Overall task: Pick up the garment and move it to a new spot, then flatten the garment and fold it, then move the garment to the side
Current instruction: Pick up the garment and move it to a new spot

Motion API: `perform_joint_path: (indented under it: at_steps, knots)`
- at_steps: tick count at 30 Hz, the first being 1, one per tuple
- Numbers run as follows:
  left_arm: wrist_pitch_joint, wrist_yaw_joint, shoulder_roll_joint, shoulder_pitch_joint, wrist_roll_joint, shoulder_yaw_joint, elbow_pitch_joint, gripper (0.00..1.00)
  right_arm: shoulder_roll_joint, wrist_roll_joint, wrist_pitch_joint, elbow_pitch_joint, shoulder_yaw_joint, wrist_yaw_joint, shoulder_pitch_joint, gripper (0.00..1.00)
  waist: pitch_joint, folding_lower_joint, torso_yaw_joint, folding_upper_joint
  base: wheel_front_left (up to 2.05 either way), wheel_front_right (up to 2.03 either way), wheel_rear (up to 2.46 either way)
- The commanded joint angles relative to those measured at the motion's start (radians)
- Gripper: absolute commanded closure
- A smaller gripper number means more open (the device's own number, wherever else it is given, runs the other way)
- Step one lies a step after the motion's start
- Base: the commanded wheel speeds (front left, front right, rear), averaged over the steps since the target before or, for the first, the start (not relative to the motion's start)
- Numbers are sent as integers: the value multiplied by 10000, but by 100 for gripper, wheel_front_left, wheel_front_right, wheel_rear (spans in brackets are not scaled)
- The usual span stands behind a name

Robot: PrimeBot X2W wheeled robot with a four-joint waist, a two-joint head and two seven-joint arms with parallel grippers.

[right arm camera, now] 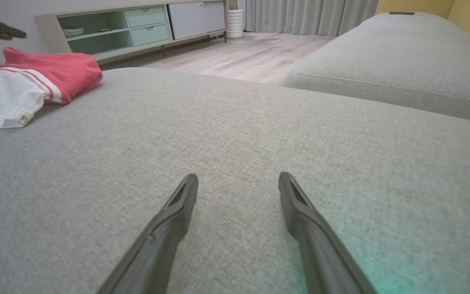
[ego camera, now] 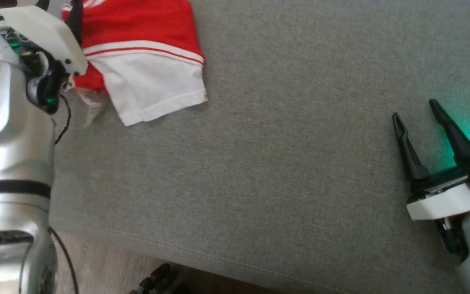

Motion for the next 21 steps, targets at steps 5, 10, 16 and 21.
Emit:
perform_joint_path:
  at_steps: [5, 10, 16, 21]
  knots:
    - [638, 37, 761, -855, -287, 407, 1539, 0, -295, 77, 52, -55, 195, 35, -226, 0, 649, -1, -473, 0, 0, 0, 0]
    - [510, -9, 744, -1067, -478, 381, 2396, 6, -264, 77, 43, -62, 170, 35, -300, 0, 747, -1, -570, 0, 0, 0, 0]
    - [-859, -54, 829, -1270, -357, 95, 2474, 100, -121, 84, 8, 102, 146, 35, -338, 0, 505, -1, -603, 0, 0, 0, 0]
    - [-2184, -98, 584, -1343, -643, -563, 1855, 100, 269, 136, -58, 434, 228, 35, -349, 0, -354, -1, -674, 0, 0, 0, 0]
